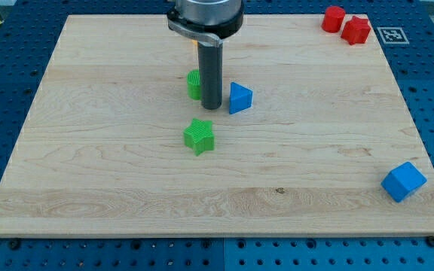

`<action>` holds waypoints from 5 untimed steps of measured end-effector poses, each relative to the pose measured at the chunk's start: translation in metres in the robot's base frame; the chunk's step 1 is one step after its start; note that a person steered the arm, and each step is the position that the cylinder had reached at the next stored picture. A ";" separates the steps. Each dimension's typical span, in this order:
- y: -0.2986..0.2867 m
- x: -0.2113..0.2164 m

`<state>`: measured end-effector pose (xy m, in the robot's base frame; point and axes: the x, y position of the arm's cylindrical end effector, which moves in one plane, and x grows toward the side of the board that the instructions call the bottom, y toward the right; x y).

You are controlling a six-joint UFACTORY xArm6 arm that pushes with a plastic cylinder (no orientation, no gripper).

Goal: Push the blue triangle closer to the blue cube

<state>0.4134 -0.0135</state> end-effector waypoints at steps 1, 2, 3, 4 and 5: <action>0.007 -0.011; 0.029 -0.010; 0.052 0.002; 0.067 0.012; 0.084 0.025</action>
<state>0.4389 0.0704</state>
